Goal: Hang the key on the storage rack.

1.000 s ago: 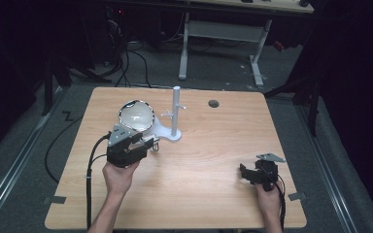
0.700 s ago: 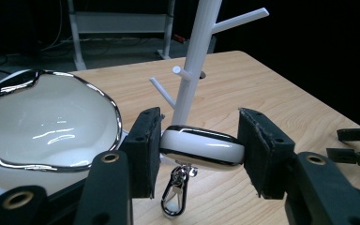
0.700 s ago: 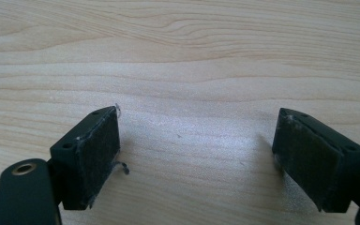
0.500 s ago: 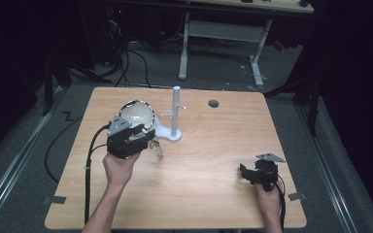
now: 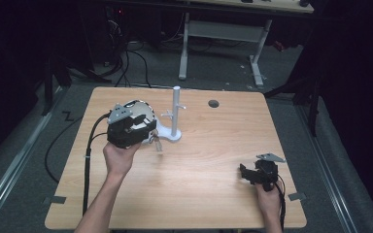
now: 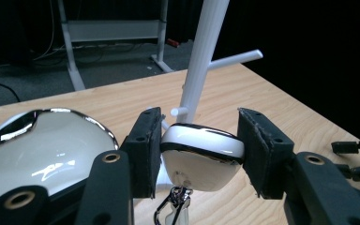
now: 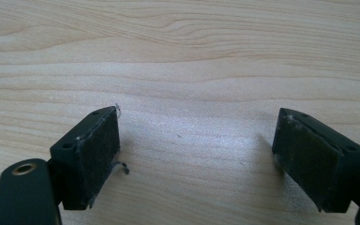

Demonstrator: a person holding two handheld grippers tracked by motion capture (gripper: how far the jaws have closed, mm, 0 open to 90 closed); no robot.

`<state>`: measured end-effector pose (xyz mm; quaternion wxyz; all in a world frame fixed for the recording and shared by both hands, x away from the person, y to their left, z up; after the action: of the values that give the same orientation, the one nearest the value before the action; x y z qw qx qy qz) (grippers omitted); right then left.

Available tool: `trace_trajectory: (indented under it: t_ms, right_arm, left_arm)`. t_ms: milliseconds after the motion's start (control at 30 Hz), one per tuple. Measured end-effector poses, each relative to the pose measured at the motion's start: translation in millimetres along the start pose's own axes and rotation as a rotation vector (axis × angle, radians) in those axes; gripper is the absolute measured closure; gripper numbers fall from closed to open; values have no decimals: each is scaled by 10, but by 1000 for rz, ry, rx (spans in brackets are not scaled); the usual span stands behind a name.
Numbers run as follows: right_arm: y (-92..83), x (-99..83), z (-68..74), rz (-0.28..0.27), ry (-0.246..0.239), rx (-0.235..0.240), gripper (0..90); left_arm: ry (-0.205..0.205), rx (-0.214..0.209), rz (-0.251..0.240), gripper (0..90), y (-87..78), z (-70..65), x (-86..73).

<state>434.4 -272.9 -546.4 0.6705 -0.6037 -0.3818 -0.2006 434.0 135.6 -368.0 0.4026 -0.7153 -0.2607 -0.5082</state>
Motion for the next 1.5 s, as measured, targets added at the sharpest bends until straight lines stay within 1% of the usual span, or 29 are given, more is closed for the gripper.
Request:
trace_trajectory:
  t_ms: [167,333,467,667,800,1133,1367,1500]
  right_arm:
    - [0,0,-1,0,0,-1,154]
    - [0,0,0,0,0,0,155]
    - [0,0,1,0,1,0,154]
    - [0,-1,1,0,2,0,154]
    - [0,0,0,0,0,0,154]
    - [-1,-1,1,1,2,0,154]
    - [-1,-1,0,2,0,0,154]
    - [0,0,0,0,-2,1,154]
  left_arm:
    - [-4,-4,0,520,59,22,111]
    - [6,-2,0,520,107,41,220]
    - [-4,-6,-6,521,133,60,279]
    - [-4,-4,-9,521,187,86,364]
    - [-11,-6,-14,521,218,99,414]
    - [-14,-24,2,522,324,80,425]
    - [-14,-32,-4,521,388,66,461]
    - [-22,-34,-4,522,424,88,456]
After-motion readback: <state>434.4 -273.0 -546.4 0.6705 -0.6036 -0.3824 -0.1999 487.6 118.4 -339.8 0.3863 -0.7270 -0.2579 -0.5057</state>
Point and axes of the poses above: each handheld gripper's, and its own axes: y roughly forward along the jaws, x roughly out of its top, z roughly to its left, the point moved 6 cm from there along y, roughly forward along the jaws, and after that the axes turned 3 degrees about -z, right-handed, at the moved point
